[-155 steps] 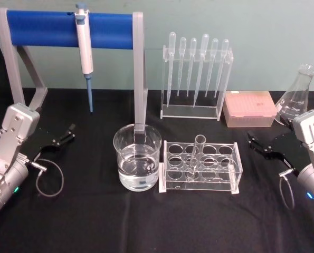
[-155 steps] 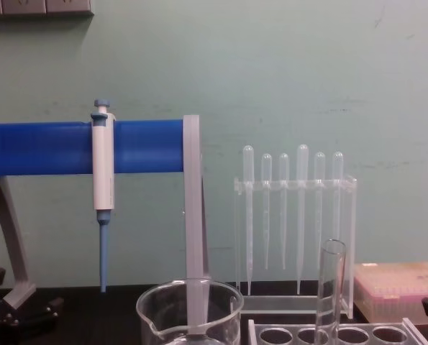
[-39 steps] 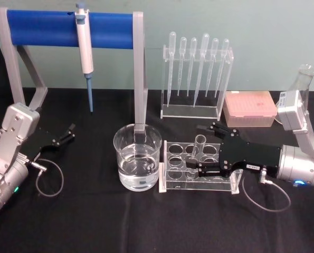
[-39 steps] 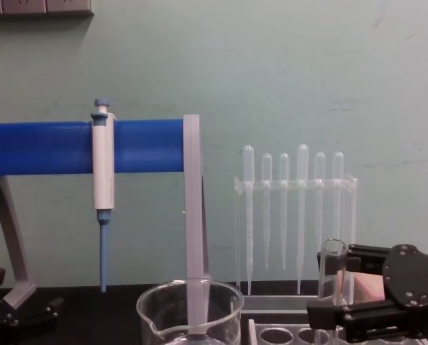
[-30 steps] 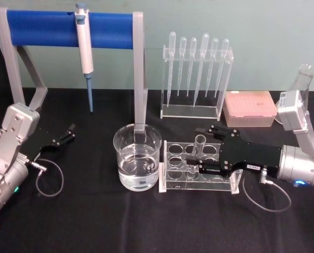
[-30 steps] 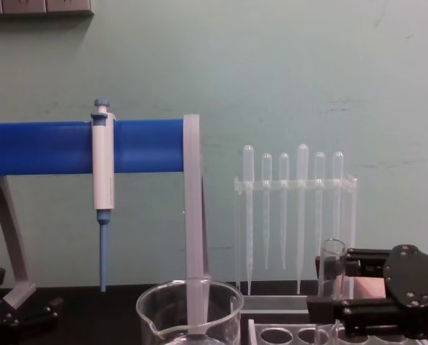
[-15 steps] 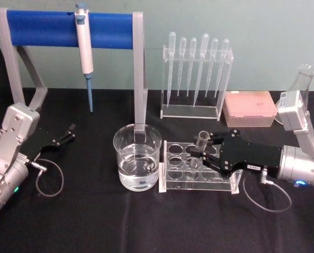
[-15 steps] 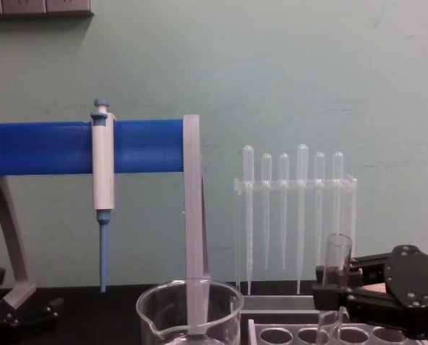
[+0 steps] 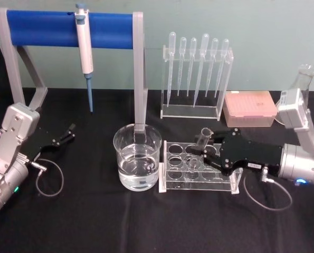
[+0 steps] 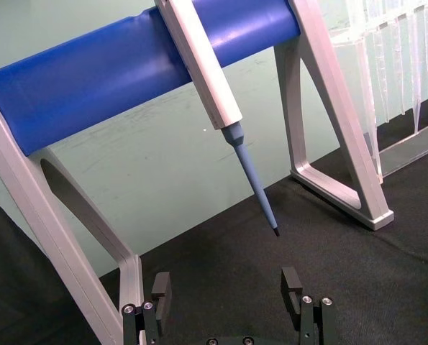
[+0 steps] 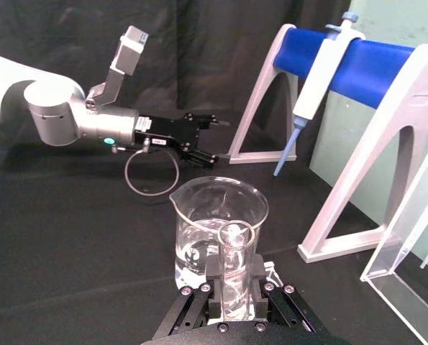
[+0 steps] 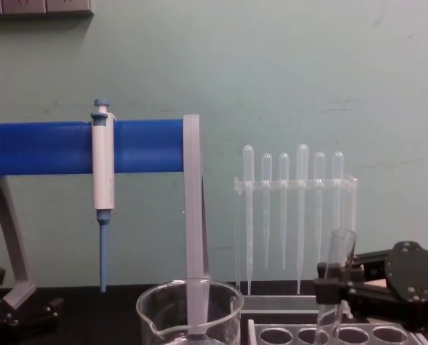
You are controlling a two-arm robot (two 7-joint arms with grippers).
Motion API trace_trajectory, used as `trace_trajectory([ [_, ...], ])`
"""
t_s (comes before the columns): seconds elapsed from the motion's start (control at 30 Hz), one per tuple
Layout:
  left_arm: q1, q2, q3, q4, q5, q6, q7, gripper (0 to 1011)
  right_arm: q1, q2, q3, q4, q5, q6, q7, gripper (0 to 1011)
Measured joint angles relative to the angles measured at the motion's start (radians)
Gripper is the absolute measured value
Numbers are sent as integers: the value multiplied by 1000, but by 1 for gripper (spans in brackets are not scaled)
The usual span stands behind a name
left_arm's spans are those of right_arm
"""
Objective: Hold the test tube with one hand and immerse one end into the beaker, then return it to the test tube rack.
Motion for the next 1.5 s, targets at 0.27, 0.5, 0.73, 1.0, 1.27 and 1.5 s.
trace_trajectory([
  [0.27, 0, 0, 0, 0, 0, 0, 0, 1000, 30, 27, 15, -52, 51, 85, 2, 236],
  [0.5, 0, 0, 0, 0, 0, 0, 0, 1000, 61, 62, 29, -121, 109, 162, 7, 236],
  [0.73, 0, 0, 0, 0, 0, 0, 0, 1000, 114, 88, 22, -170, 125, 220, 8, 236],
  [1.0, 0, 0, 0, 0, 0, 0, 0, 1000, 173, 102, -1, -191, 125, 277, -1, 236],
  [1.27, 0, 0, 0, 0, 0, 0, 0, 1000, 187, 109, -10, -198, 133, 289, -9, 236],
  [1.5, 0, 0, 0, 0, 0, 0, 0, 1000, 186, 108, -9, -197, 133, 288, -9, 236],
])
